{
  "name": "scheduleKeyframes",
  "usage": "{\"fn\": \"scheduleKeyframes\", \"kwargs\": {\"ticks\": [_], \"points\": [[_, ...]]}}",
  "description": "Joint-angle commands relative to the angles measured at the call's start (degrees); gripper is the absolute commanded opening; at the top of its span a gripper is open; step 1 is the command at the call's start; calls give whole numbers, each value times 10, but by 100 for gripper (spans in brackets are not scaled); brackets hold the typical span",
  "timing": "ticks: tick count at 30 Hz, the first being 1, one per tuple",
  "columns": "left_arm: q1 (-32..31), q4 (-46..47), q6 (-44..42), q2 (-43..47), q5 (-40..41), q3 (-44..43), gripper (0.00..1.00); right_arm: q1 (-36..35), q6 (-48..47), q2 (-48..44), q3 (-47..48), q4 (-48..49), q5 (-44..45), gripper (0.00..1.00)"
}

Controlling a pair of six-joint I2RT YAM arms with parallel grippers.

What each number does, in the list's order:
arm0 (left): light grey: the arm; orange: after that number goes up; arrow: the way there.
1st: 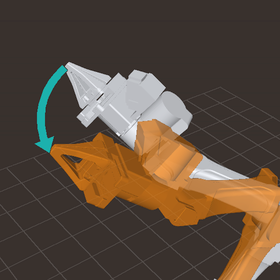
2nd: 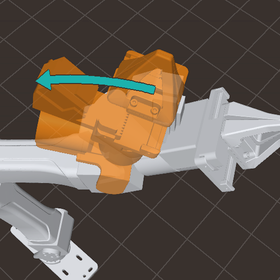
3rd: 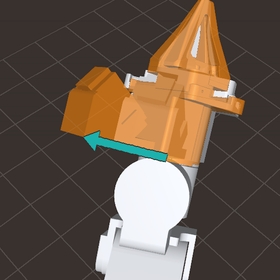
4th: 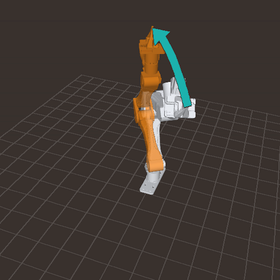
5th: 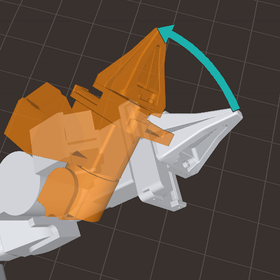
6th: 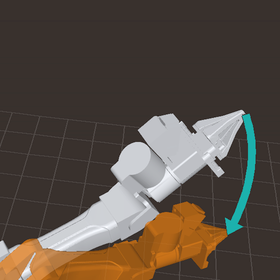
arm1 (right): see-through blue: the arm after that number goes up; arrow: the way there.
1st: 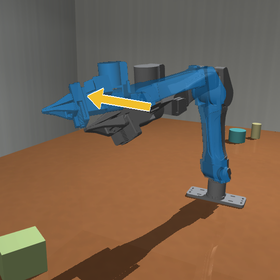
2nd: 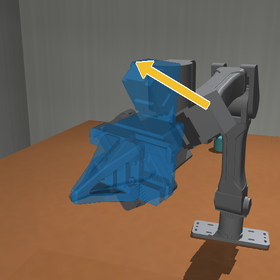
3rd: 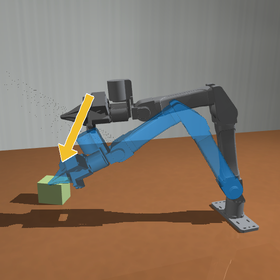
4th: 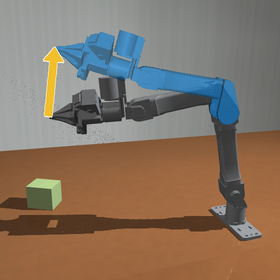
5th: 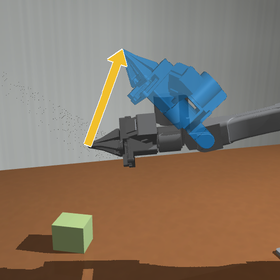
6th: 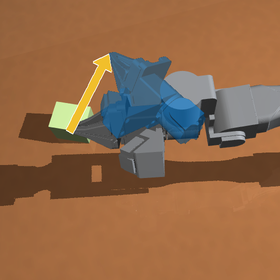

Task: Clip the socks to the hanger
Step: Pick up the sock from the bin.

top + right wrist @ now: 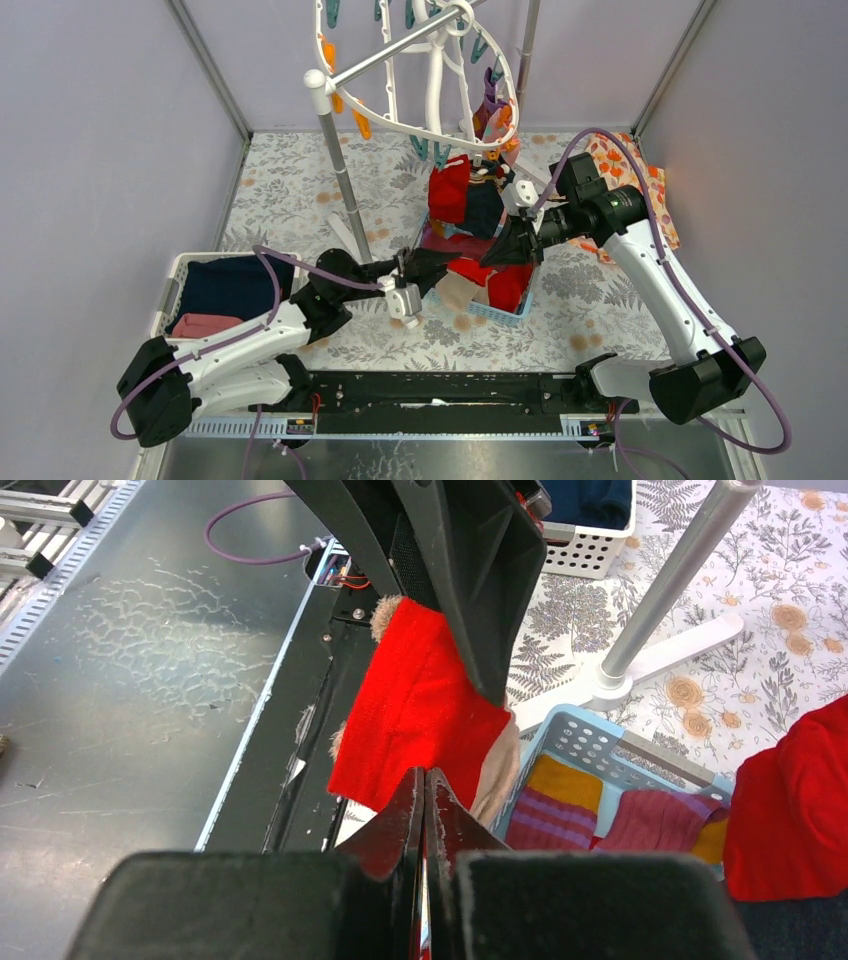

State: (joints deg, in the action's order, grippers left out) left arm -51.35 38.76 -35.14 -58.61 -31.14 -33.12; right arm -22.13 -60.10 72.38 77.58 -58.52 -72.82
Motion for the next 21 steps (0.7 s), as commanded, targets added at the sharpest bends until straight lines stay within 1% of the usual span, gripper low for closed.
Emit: {"fn": "scheduleKeyframes", "kwargs": {"ticks": [1, 2, 3, 4, 7, 9, 11, 14, 15, 16, 18, 21], "points": [[-3, -25, 26, 4, -20, -21, 13, -6, 23, 0, 3, -2, -26, 0], [-4, -30, 42, 5, -18, -23, 6, -6, 31, -3, 3, 5, -24, 2], [-4, -40, 62, 9, -14, -26, 0, -6, 49, -7, 2, 15, -18, 14], [-4, -48, 94, 12, -9, -29, 0, -6, 66, -13, 1, 30, -10, 27], [-3, -47, 219, 30, 17, -22, 0, 8, 91, -44, -11, 63, 5, 59], [-3, -28, 316, 46, 47, -3, 0, 33, 95, -69, -22, 77, -8, 70], [-3, -14, 427, 65, 108, 19, 0, 53, 73, -85, -23, 65, -16, 75], [-3, 23, 544, 95, 184, 63, 0, 59, 42, -93, -28, 43, -19, 78], [-3, 34, 603, 99, 216, 76, 0, 60, 41, -92, -32, 45, -26, 78], [-3, 34, 631, 98, 239, 82, 0, 60, 35, -91, -36, 44, -35, 78], [-4, 15, 671, 93, 253, 78, 0, 60, 30, -87, -45, 52, -53, 78], [-4, 32, 712, 78, 261, 83, 0, 58, 60, -80, -68, 92, -77, 78]]}}
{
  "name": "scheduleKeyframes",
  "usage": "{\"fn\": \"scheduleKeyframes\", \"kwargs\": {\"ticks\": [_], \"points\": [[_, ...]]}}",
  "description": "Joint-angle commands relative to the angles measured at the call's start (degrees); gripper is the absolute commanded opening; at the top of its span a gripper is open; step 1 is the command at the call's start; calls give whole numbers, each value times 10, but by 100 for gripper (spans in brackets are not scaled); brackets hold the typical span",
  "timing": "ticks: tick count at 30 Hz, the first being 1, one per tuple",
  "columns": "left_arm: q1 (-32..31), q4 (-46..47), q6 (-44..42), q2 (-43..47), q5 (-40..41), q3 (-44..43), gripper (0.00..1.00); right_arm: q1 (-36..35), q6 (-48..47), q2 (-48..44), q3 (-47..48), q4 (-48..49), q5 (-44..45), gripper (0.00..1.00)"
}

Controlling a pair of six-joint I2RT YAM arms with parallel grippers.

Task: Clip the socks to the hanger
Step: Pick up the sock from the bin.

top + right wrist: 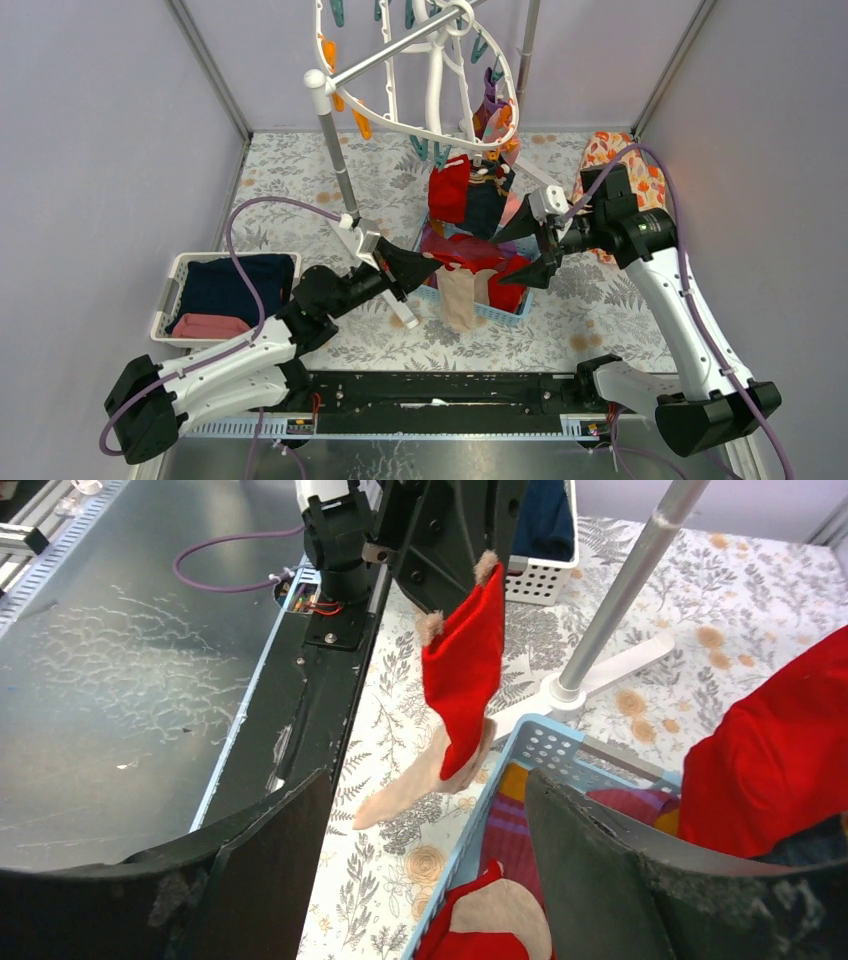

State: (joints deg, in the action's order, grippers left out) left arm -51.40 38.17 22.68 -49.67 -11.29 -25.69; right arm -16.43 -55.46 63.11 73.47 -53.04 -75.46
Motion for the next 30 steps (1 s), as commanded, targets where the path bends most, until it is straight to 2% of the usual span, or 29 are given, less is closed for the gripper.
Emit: {"fn": "scheduleKeyframes", "kwargs": {"ticks": [1, 9, 16, 23, 30], "points": [[-3, 49, 142, -16, 62, 10, 0, -1, 32, 14, -38, 63, -56, 78], [-7, 88, 156, -63, 54, -4, 0, -59, 158, 33, -83, 247, -7, 75], [-8, 80, 156, -61, 77, 2, 0, -72, 172, 35, -99, 284, 16, 68], [-9, 79, 159, -60, 76, 3, 0, -72, 236, 30, -120, 344, 56, 49], [-9, 80, 163, -60, 75, 6, 0, -72, 268, 30, -125, 375, 69, 40]]}}
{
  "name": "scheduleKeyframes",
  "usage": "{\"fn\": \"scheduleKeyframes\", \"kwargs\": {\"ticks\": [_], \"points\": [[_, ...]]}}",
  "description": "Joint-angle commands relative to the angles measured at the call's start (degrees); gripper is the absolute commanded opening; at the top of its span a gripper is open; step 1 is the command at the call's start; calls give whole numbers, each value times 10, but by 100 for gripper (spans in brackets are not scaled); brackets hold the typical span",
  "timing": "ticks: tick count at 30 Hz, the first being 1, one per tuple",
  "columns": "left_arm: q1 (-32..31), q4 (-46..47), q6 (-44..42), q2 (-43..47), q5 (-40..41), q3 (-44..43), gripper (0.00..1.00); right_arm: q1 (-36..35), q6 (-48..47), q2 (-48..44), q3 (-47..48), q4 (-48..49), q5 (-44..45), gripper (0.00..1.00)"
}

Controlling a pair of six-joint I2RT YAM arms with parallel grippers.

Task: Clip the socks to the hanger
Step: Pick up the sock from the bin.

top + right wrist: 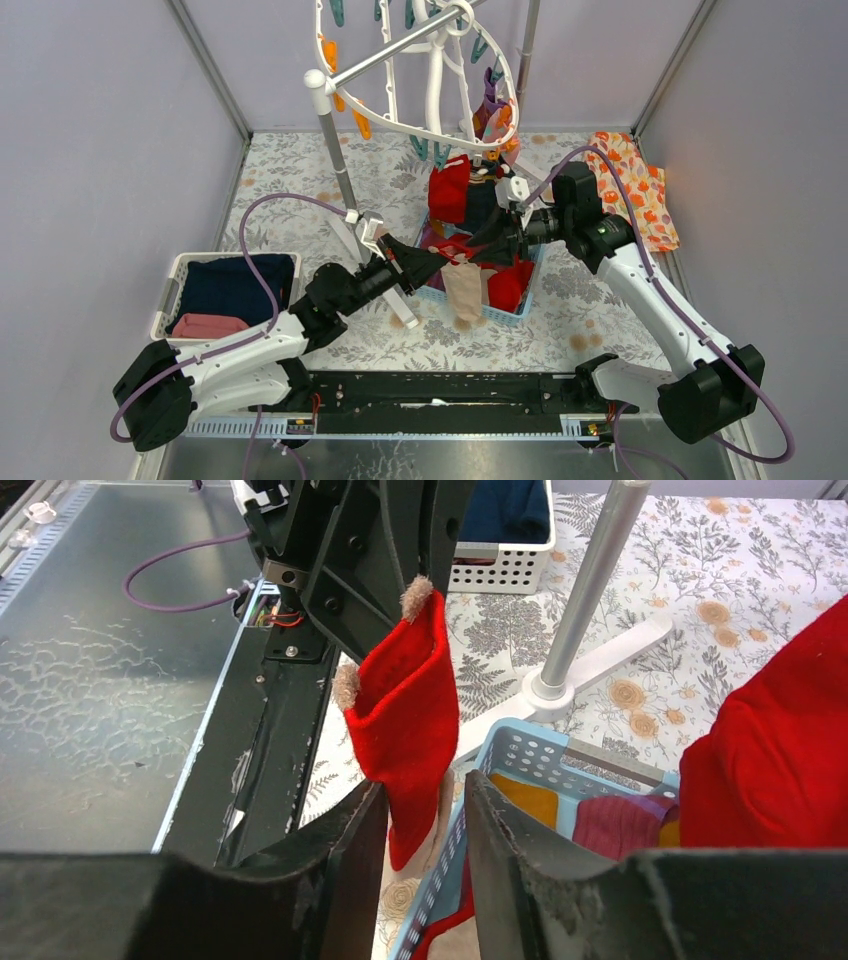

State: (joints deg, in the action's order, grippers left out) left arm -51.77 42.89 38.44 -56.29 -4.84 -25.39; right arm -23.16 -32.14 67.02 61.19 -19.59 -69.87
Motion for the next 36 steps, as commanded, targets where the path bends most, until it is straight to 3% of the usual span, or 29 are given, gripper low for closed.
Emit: {"fn": "scheduleKeyframes", "kwargs": {"ticks": [1, 7, 9, 15, 20, 24, 33, 36], "points": [[-5, 34, 6, 6, 10, 2, 0, -5, 38, -9, -1, 43, 15, 36], [-5, 38, 2, 3, 11, 2, 0, -5, 50, -7, 8, 44, 30, 0], [-5, 42, -1, 3, 11, 3, 0, -3, 52, -7, 13, 39, 46, 0], [-4, -55, -93, 67, 77, 6, 62, 39, -37, 0, 68, -59, 176, 0], [-4, -118, -178, 151, 134, 34, 98, 57, -133, 43, 117, -121, 289, 0], [-2, -122, -207, 179, 145, 53, 99, 57, -210, 100, 157, -182, 270, 0], [0, -137, -267, 160, 121, 38, 99, 57, -304, 227, 120, -213, 292, 3], [3, -137, -280, 144, 117, 33, 99, 57, -266, 248, 123, -208, 322, 30]]}}
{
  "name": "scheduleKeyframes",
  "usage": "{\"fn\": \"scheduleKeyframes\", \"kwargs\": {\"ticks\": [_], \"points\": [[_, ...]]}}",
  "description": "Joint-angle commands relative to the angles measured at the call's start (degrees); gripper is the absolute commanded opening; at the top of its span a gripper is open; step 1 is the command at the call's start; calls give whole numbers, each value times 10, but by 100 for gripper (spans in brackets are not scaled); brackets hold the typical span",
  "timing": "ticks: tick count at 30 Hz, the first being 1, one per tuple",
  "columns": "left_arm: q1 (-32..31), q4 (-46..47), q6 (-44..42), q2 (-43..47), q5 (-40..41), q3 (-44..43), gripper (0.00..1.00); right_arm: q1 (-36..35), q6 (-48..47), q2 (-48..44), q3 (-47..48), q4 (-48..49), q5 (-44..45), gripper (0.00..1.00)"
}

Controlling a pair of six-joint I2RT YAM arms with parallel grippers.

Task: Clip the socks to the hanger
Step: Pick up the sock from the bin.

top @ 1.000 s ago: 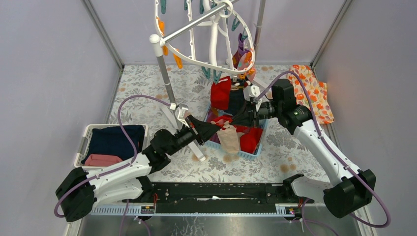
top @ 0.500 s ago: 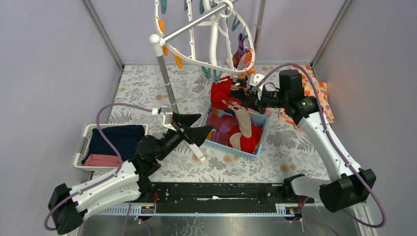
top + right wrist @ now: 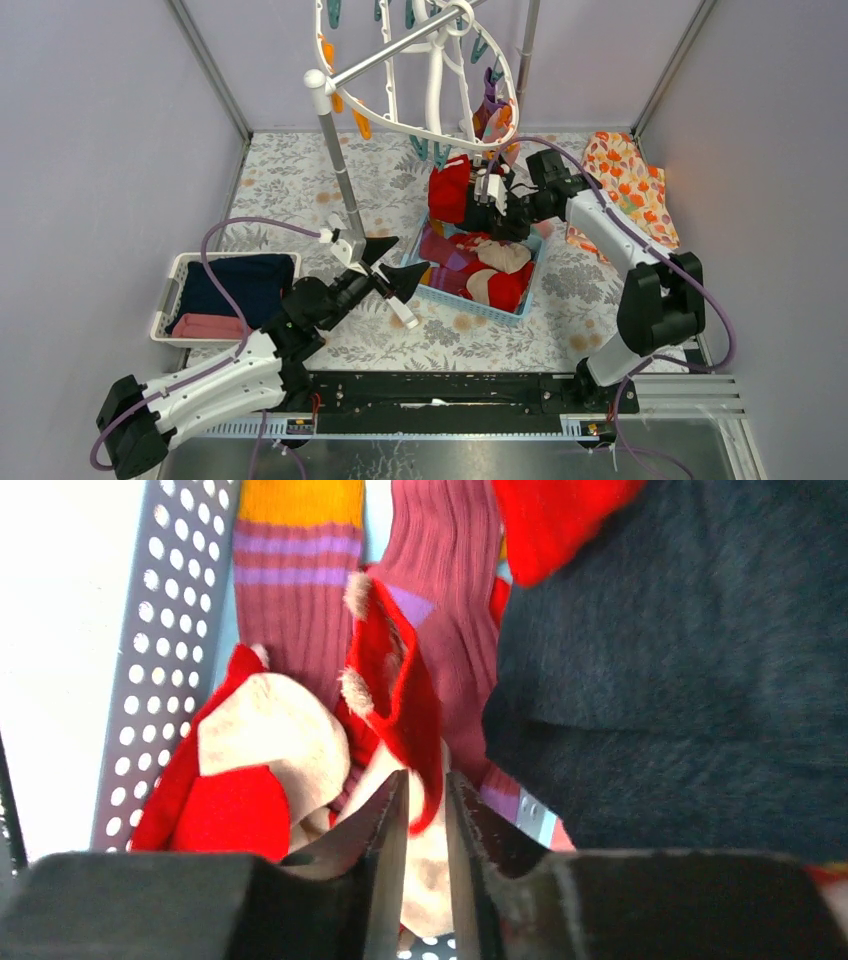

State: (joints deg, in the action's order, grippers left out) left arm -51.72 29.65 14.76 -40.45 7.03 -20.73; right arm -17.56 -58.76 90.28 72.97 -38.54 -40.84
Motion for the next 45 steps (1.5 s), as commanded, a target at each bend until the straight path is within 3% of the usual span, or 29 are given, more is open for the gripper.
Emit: {"fn": "scheduleKeyframes", "kwargs": {"ticks": [1, 5, 8, 17, 21, 24, 26, 28, 36, 45], "points": [[4, -8, -46, -20, -4, -17, 99, 2, 0, 18, 12, -36, 37, 38], [9, -20, -56, -35, -13, -26, 99, 9, -12, -18, 21, -128, -23, 66], [12, -8, -55, -39, -17, -19, 99, 9, -1, -44, -11, -165, -53, 78], [16, 14, -38, -32, -36, -2, 99, -1, 139, -46, -124, -83, 55, 77], [16, 13, -30, -16, -39, 4, 99, -10, 153, -31, -127, -101, 49, 66], [16, 22, -24, -8, -38, 13, 99, -19, 155, -19, -123, -109, 49, 38], [16, 23, -21, -6, -41, 14, 99, -19, 151, -10, -95, -126, 37, 14], [16, 22, -18, -6, -46, 11, 99, -16, 150, -15, -53, -151, 13, 3], [16, 24, -10, 6, -54, 11, 99, 3, 179, -76, 144, -188, -54, 0], [15, 25, -3, 10, -65, 10, 99, 3, 283, -111, 153, -85, -67, 0]]}}
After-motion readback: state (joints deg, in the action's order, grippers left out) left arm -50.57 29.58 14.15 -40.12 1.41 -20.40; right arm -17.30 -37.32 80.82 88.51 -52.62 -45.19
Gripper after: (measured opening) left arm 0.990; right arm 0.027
